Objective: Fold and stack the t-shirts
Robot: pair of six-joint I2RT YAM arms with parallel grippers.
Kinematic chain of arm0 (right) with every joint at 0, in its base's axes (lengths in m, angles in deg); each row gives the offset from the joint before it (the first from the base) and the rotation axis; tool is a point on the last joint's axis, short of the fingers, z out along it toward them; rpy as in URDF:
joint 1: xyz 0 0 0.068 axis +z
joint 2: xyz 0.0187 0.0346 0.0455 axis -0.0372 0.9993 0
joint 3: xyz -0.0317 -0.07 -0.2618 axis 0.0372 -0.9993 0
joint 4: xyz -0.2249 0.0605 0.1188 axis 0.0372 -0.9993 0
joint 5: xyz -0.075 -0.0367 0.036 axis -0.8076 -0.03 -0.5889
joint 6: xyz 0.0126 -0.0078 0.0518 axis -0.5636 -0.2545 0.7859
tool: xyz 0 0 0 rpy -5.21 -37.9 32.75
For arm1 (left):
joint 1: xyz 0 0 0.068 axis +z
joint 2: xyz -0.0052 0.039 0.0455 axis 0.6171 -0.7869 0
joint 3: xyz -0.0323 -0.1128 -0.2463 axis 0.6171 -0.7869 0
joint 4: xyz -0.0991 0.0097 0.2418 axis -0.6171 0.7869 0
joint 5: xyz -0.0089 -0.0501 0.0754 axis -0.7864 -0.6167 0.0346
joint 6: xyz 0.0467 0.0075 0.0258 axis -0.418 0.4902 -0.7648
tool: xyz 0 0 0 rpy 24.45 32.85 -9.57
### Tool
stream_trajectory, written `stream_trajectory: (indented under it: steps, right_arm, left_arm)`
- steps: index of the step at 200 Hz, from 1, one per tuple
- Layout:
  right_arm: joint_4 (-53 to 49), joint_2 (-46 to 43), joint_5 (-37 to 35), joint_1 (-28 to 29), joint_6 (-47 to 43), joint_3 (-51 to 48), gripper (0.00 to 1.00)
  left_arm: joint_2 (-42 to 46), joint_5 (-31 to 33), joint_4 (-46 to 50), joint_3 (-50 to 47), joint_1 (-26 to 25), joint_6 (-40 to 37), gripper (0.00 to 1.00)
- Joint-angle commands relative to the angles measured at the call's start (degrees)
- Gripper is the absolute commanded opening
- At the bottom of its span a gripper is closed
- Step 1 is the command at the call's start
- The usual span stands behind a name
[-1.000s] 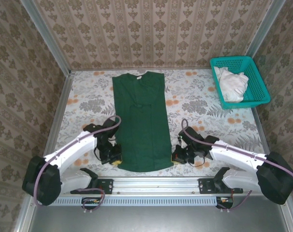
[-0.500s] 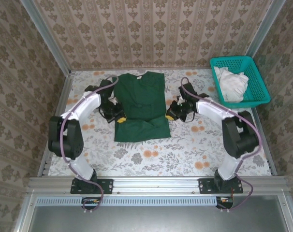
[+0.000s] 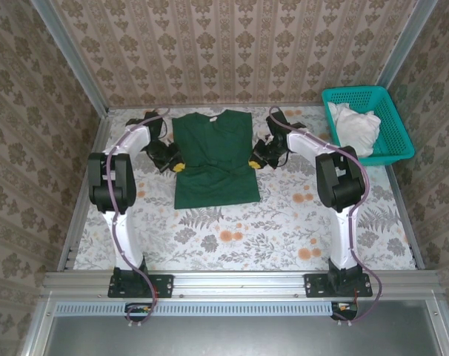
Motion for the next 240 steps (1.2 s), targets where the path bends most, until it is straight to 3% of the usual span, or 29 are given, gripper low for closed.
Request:
stream_trajectory:
  steps: [1,56,78,103,118,128,152,165,178,204,226,240]
  right_arm:
    - [-1.76,2.61,2.19,-1.07,2.16,2.18,0.00]
    - [-1.06,5.26,3.29,-2.51,4.23,4.13,0.00]
    - [-0.22,5.43,3.58,-2.62,5.27,5.14,0.09]
    - [2.09,5.96,4.94,-3.09,8.10,5.74,0.28]
    - [3.55,5.35,5.57,-3.98,9.83,5.68,0.44]
    - [4.24,4.20,5.72,-4.87,10.00,5.04,0.51]
    - [7.03,-2.28,4.38,-7.72,9.00,-2.69,0.58]
    - [9.49,-7.39,2.95,-9.22,8.31,-9.77,0.60]
    - [11.93,-12.97,1.86,-9.77,6.99,-16.25,0.58]
    - [16.48,-19.21,4.72,-5.86,5.04,-24.42,0.38]
    - [15.52,-19.29,4.67,-0.39,3.47,-24.95,0.18]
    - [17.39,-18.69,2.76,2.65,4.45,-25.47,0.12]
  left_arm:
    - [-1.70,-1.60,0.79,2.85,0.70,-1.55,0.00]
    - [-5.38,-1.51,1.64,7.30,1.92,-1.42,0.00]
    - [-5.00,-0.49,1.27,7.18,2.58,-0.56,0.00]
    - [-5.63,-0.68,0.79,8.11,3.72,1.26,0.30]
    - [-5.39,-0.98,0.79,9.85,4.36,1.49,0.34]
    - [-4.81,-0.64,1.64,11.33,4.96,1.29,0.42]
    - [0.73,3.22,2.43,9.62,6.58,-0.08,0.54]
    - [6.41,6.23,1.96,5.26,6.99,-1.22,0.54]
    - [11.98,6.49,-0.47,-0.72,6.65,-1.12,0.53]
    - [20.63,3.17,-8.32,-13.56,2.45,0.89,0.47]
    - [20.99,0.77,-12.73,-18.22,-3.78,1.83,0.36]
    - [18.97,-0.49,-15.26,-19.56,-7.07,3.10,0.31]
